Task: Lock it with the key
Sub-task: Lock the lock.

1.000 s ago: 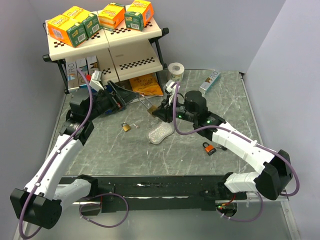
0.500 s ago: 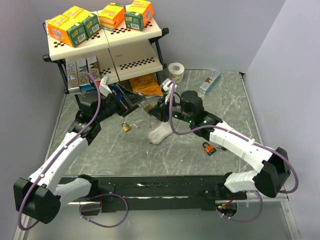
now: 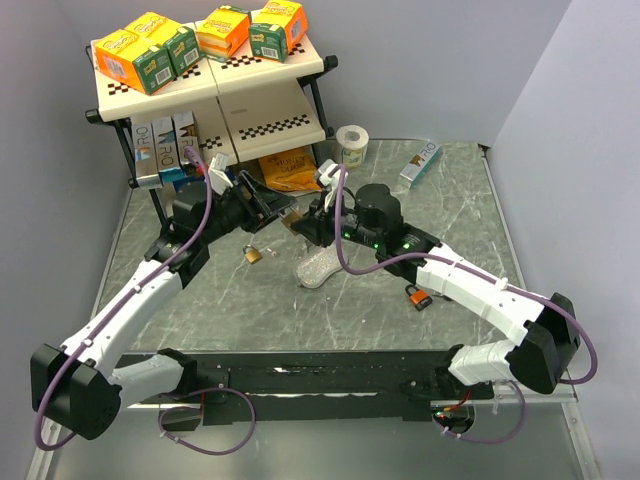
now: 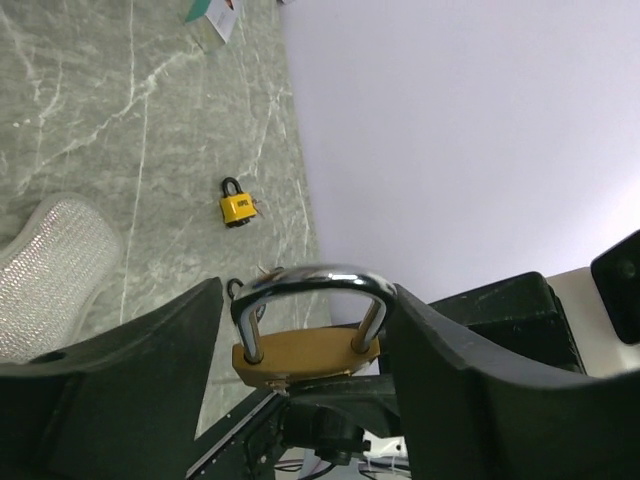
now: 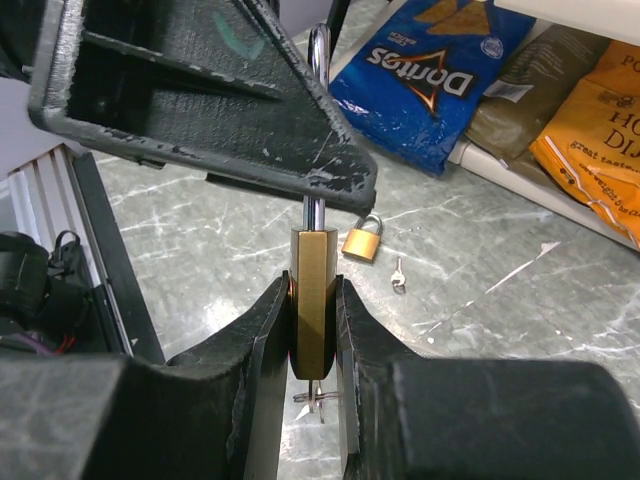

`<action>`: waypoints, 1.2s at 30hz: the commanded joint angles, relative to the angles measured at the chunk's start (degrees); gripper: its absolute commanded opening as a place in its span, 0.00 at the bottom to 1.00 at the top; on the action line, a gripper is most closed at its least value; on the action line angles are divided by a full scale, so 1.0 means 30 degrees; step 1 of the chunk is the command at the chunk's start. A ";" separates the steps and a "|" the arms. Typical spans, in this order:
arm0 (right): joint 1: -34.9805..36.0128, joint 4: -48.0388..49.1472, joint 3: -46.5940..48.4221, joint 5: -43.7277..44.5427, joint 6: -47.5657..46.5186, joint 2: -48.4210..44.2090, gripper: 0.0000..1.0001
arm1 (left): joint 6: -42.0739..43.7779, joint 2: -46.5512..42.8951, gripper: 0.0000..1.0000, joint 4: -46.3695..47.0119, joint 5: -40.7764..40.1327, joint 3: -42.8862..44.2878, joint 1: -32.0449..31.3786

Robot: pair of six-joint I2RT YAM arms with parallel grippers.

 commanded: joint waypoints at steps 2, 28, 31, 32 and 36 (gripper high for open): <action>0.0209 0.2043 0.1251 0.0203 0.0386 -0.0420 0.00 | 0.0726 -0.0148 0.61 0.0445 -0.0560 0.1035 -0.0185; -0.1051 -0.2794 -0.0037 -0.6505 -0.3453 -0.0918 0.53 | 0.1373 -0.2522 0.01 0.0356 0.1607 -0.0430 0.0811; -0.0992 -0.2266 -0.0067 -0.6448 -0.3188 -0.0889 0.44 | 0.1372 -0.2345 0.01 0.0181 0.1403 -0.0313 0.0811; -0.1050 -0.2177 0.0020 -0.6418 -0.3072 -0.0802 0.42 | 0.1372 -0.2345 0.01 0.0181 0.1315 -0.0284 0.0811; -0.0993 -0.1884 0.0138 -0.6068 -0.2808 -0.0480 0.31 | 0.1255 -0.2404 0.01 0.0211 0.1197 -0.0284 0.0811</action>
